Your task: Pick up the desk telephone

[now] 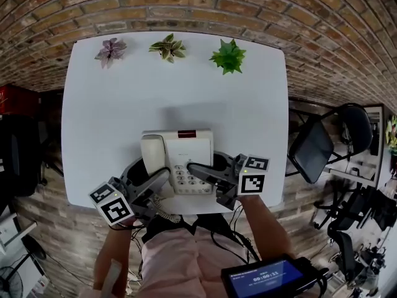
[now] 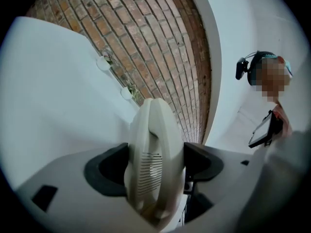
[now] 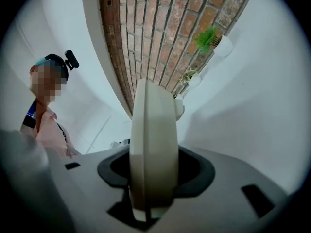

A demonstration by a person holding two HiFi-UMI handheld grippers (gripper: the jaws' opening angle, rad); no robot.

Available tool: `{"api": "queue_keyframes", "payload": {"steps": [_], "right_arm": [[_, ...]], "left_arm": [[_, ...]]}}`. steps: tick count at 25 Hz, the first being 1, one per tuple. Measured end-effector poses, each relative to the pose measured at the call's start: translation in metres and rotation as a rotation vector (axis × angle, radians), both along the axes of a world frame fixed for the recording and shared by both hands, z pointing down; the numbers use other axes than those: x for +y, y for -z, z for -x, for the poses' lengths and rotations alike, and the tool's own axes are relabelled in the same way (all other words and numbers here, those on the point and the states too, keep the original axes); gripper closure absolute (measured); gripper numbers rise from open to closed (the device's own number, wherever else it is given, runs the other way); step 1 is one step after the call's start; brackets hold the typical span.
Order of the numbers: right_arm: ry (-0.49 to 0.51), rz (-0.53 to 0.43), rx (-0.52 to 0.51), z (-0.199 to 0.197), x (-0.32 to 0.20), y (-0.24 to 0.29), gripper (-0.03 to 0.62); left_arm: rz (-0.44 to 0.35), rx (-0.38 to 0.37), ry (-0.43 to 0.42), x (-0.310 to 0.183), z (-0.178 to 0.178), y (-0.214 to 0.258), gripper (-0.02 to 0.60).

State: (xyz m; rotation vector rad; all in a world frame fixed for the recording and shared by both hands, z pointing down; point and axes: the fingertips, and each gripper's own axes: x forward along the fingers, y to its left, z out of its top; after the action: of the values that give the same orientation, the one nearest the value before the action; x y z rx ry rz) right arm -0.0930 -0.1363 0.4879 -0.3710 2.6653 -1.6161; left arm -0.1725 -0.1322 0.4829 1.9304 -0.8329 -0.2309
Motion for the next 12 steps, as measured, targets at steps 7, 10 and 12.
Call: {"api": "queue_keyframes", "payload": {"steps": [7, 10, 12], "right_arm": [[-0.020, -0.069, 0.005, -0.007, -0.007, 0.032, 0.390], [-0.024, -0.090, 0.000, -0.010, -0.011, 0.051, 0.390], [-0.028, -0.105, -0.013, -0.012, -0.013, 0.065, 0.390]], "left_arm": [[-0.048, -0.065, -0.019, -0.007, -0.005, 0.033, 0.238], [-0.071, -0.088, -0.016, -0.011, -0.008, 0.054, 0.247], [-0.093, -0.097, -0.013, -0.013, -0.010, 0.070, 0.249]]}}
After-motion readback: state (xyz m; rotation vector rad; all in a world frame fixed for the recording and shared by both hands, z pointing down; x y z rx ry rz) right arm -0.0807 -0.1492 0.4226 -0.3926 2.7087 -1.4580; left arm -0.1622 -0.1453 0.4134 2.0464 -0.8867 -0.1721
